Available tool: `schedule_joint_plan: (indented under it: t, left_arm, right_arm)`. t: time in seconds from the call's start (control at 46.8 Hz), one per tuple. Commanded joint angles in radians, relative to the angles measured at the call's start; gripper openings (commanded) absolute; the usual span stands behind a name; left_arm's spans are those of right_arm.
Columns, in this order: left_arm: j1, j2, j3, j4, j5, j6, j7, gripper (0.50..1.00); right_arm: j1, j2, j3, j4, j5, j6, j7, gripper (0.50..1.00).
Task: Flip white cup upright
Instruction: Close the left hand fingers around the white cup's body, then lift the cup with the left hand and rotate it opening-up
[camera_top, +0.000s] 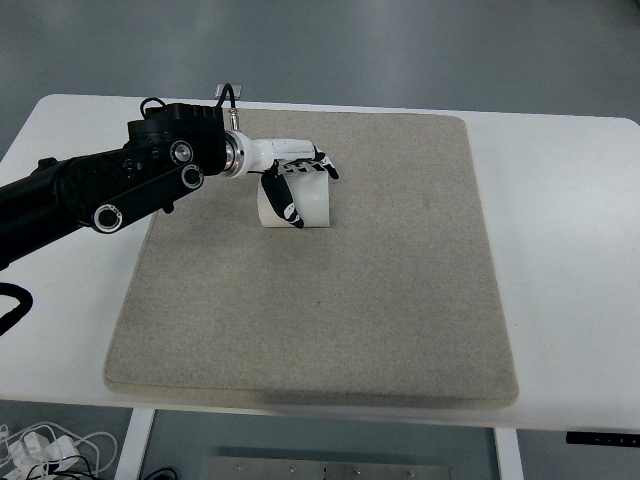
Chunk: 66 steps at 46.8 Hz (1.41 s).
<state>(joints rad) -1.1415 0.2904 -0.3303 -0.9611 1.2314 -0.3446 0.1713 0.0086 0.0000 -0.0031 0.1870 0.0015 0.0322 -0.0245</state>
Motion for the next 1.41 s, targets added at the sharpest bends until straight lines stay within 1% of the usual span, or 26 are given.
schedule_joint_plan:
  t: [0.0,0.15,0.214,0.278,0.449,0.577,0.705,0.769,0.919,1.282,1.389]
  left_arm:
    - [-0.006,0.000,-0.022,0.015,-0.015,-0.002,-0.007,0.500]
    - [0.002,0.000,-0.107,0.038,-0.111,-0.004,-0.012,0.500]
    - [0.008,0.001,-0.137,0.053,-0.168,-0.002,-0.024,0.500]
    - [0.017,0.006,-0.162,0.061,-0.237,-0.002,-0.058,0.500]
    - [0.103,0.029,-0.233,0.064,-0.417,-0.013,-0.139,0.500]
    - [0.180,0.029,-0.302,0.076,-0.455,-0.020,-0.223,0.500]
    - [0.258,0.029,-0.368,0.074,-0.454,-0.024,-0.294,0.500]
    - [0.282,0.030,-0.391,0.076,-0.454,-0.033,-0.346,0.500]
    - [0.316,0.035,-0.424,0.088,-0.455,-0.063,-0.461,0.500]
    - [0.359,0.027,-0.441,0.165,-0.455,-0.053,-0.720,0.500]
    - [0.381,0.026,-0.457,0.185,-0.454,-0.053,-0.776,0.500]
  right_arm:
    - [0.001,0.000,0.000,0.000,0.000,0.000,0.000,0.952]
    - [0.001,0.000,0.000,0.000,0.000,0.000,0.000,0.952]
    - [-0.001,0.000,0.000,-0.001,0.000,0.000,0.000,0.952]
    - [-0.001,0.000,0.000,0.000,0.000,0.000,0.000,0.952]
    - [0.001,0.000,0.000,0.000,0.000,0.000,-0.002,0.952]
    - [-0.001,0.000,0.000,0.000,0.000,0.000,0.000,0.952]
    - [0.001,0.000,0.000,0.000,0.000,0.000,-0.002,0.952]
    - [0.001,0.000,0.000,0.000,0.000,0.000,0.000,0.952]
    - [-0.001,0.000,0.000,0.000,0.000,0.000,0.000,0.952]
    - [-0.001,0.000,0.000,-0.001,0.000,0.000,-0.002,0.952]
    - [0.001,0.000,0.000,0.000,0.000,0.000,-0.002,0.952]
